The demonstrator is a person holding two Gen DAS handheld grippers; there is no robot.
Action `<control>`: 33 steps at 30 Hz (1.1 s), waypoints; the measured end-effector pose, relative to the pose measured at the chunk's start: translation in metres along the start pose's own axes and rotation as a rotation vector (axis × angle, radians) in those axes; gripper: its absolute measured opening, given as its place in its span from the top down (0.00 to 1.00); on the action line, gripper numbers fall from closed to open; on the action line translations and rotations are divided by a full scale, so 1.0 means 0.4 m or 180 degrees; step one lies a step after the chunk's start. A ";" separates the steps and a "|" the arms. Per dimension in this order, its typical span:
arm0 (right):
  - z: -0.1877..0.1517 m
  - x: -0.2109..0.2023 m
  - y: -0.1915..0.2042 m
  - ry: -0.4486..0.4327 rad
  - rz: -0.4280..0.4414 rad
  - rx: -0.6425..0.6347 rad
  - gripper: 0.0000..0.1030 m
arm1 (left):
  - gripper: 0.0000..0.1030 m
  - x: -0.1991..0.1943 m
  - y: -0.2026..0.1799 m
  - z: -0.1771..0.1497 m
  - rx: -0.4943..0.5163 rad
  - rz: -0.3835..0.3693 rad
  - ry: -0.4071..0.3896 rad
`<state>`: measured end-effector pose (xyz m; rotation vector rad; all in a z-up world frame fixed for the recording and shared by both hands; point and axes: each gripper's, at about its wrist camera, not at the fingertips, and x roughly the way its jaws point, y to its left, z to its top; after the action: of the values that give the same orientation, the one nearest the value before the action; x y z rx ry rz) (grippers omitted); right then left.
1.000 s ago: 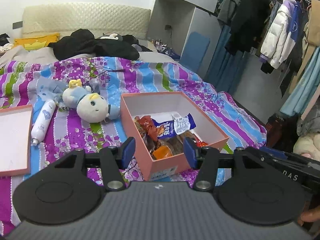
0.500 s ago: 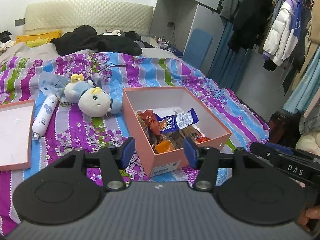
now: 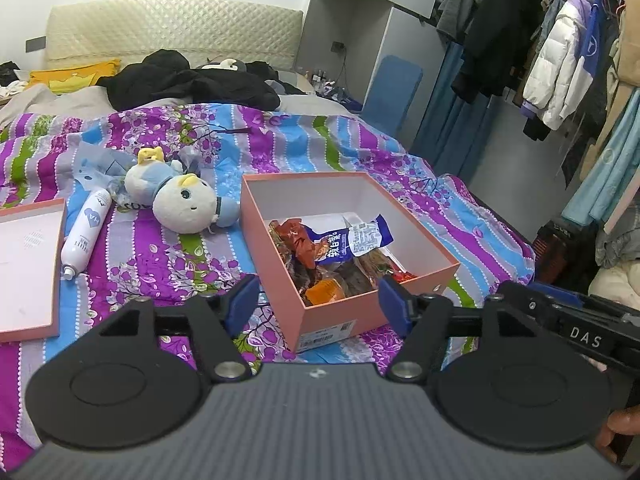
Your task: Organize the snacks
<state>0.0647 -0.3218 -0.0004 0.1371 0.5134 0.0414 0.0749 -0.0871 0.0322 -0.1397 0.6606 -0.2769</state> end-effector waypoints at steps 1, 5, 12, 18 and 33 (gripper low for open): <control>0.002 0.000 -0.001 -0.0001 -0.0012 -0.0007 0.50 | 0.28 0.002 0.002 0.000 0.0007 0.0006 0.0008; 0.004 0.001 0.001 -0.0010 -0.0043 -0.0032 0.46 | 0.18 0.002 0.013 0.003 -0.0008 0.0010 0.0026; -0.001 0.006 -0.001 -0.0056 -0.0039 -0.0043 0.03 | 0.06 -0.003 0.012 0.007 0.0040 0.0039 0.0028; -0.003 0.007 -0.001 -0.0062 -0.0016 -0.0025 0.03 | 0.04 -0.011 0.010 0.010 0.0051 0.0111 0.0044; 0.006 -0.001 -0.001 -0.0115 -0.0063 -0.0034 0.03 | 0.01 -0.036 -0.007 0.017 0.0082 0.0225 0.0025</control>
<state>0.0654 -0.3225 0.0017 0.1222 0.4783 0.0224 0.0677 -0.0852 0.0467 -0.0904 0.6682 -0.2180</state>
